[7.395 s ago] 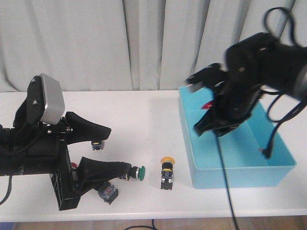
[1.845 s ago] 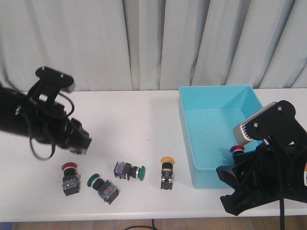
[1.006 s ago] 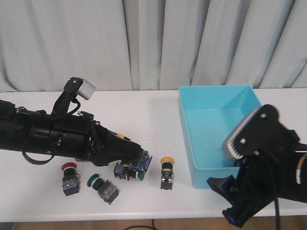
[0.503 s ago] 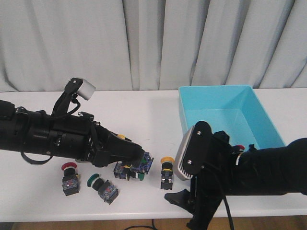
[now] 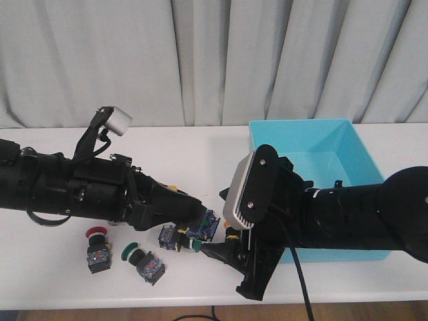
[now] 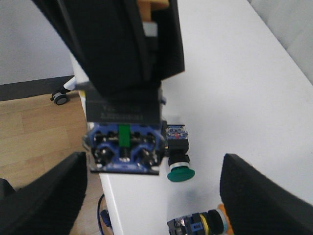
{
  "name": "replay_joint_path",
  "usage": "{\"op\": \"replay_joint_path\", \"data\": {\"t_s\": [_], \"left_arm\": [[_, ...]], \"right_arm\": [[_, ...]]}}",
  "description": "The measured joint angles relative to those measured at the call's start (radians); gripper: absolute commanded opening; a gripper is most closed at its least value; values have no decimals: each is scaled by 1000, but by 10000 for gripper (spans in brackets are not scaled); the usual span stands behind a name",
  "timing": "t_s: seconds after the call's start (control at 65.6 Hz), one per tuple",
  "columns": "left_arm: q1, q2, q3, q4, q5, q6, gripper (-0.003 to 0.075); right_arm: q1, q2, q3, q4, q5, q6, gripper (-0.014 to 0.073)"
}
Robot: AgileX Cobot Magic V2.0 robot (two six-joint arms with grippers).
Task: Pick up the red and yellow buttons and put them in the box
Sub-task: 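Grasp the yellow button from the left gripper with the right gripper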
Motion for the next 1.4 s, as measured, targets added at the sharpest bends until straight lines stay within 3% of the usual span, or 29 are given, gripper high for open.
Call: {"op": "replay_joint_path", "data": {"t_s": [0.259,0.473,0.625,0.793,1.083,1.281,1.403], "left_arm": [[0,0,0,-43,0,0,104],[0,0,0,-48,0,0,104],[0,0,0,-48,0,0,104],[0,0,0,-48,0,0,104],[0,0,0,-48,0,0,104],[0,0,0,-48,0,0,120],[0,0,0,-48,0,0,218]], "right_arm": [[7,29,-8,3,8,-5,554],[121,33,-9,5,-136,-12,553],[138,35,-10,8,-189,-12,531],[138,35,-10,9,-195,-12,465],[138,35,-10,9,-195,-12,246],[138,35,-10,9,-193,-12,230],[138,35,-10,9,-193,-12,230]]}}
